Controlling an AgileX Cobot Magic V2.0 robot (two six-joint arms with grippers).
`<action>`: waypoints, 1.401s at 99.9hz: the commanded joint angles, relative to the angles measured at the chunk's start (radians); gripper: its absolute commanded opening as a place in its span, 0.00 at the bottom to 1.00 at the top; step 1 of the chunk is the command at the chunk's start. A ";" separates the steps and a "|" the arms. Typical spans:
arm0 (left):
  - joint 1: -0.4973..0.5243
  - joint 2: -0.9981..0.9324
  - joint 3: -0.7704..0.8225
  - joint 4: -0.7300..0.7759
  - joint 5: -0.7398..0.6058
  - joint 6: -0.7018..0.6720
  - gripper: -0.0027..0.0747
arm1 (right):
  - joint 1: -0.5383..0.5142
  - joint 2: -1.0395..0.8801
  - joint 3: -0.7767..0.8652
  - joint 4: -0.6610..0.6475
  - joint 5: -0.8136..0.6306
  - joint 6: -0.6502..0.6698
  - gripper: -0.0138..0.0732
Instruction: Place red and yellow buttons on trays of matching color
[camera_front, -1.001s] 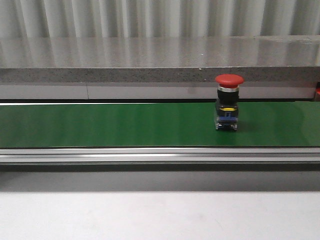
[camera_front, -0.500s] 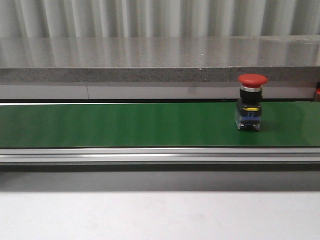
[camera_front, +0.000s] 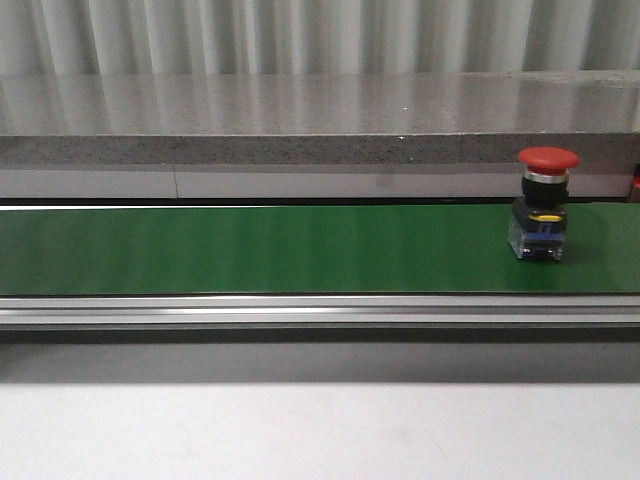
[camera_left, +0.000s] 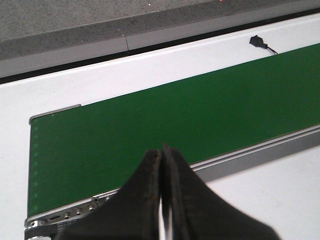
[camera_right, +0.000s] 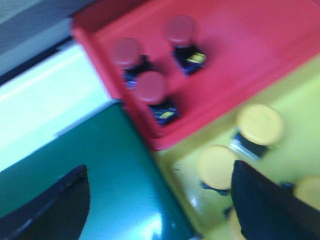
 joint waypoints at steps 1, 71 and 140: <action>-0.008 0.003 -0.025 -0.023 -0.067 -0.002 0.01 | 0.064 -0.024 -0.079 -0.004 -0.004 -0.027 0.83; -0.008 0.003 -0.025 -0.023 -0.067 -0.002 0.01 | 0.394 0.112 -0.392 0.006 0.526 -0.070 0.91; -0.008 0.003 -0.025 -0.023 -0.067 -0.002 0.01 | 0.414 0.416 -0.480 -0.030 0.557 -0.098 0.83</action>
